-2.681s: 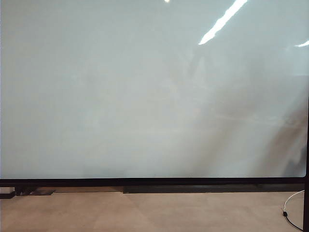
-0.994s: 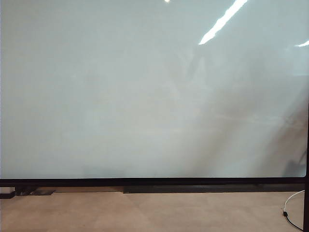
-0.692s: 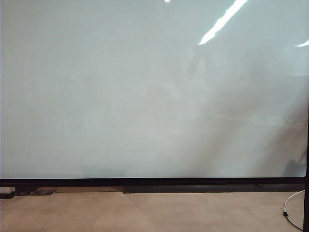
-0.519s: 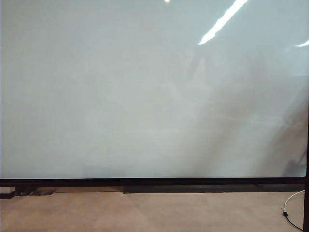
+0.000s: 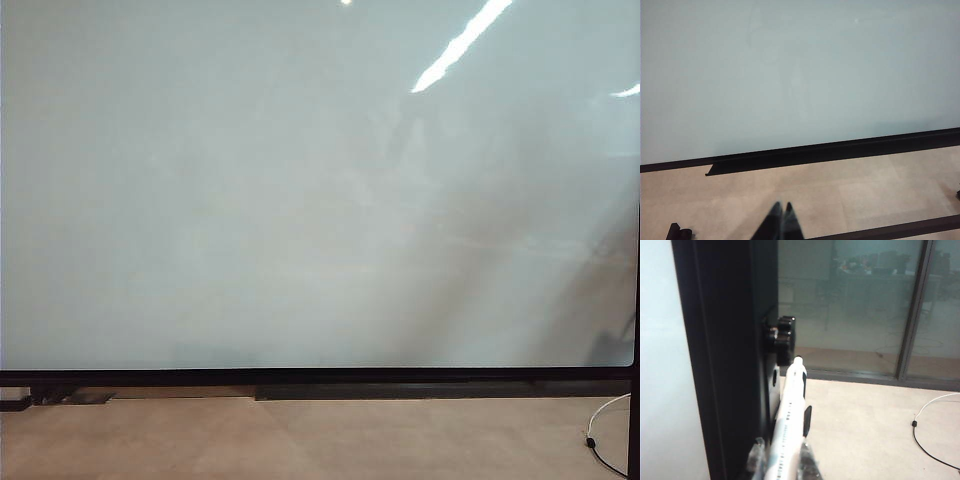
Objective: Pick up the pen on the shelf to the right of the whiteboard and draw a triangle.
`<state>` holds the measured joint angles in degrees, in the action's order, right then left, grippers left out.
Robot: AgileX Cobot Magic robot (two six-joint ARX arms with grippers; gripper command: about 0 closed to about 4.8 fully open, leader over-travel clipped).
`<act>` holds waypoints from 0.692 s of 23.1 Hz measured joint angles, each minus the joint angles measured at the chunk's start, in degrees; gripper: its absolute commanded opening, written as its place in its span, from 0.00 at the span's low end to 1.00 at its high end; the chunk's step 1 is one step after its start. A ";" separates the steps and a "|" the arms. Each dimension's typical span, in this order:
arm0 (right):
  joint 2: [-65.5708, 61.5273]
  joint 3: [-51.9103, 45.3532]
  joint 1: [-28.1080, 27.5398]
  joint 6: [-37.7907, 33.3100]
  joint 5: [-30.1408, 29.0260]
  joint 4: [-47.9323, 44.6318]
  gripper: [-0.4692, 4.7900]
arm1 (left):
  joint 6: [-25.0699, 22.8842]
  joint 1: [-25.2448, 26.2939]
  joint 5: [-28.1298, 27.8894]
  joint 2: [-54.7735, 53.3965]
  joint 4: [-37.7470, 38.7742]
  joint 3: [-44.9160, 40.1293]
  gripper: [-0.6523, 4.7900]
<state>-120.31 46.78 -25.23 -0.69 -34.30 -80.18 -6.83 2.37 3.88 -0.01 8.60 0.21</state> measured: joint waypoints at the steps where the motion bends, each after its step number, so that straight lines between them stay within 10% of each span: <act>1: 0.00 0.00 0.00 0.09 0.00 0.00 0.22 | 0.00 0.00 0.00 0.00 0.00 0.00 0.11; 16: 1.16 0.00 -0.09 2.21 0.09 0.24 0.08 | 0.00 0.00 0.00 0.00 0.00 0.00 0.11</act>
<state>-119.15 46.78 -25.32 1.52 -34.22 -79.94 -6.83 2.37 3.88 -0.01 8.60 0.21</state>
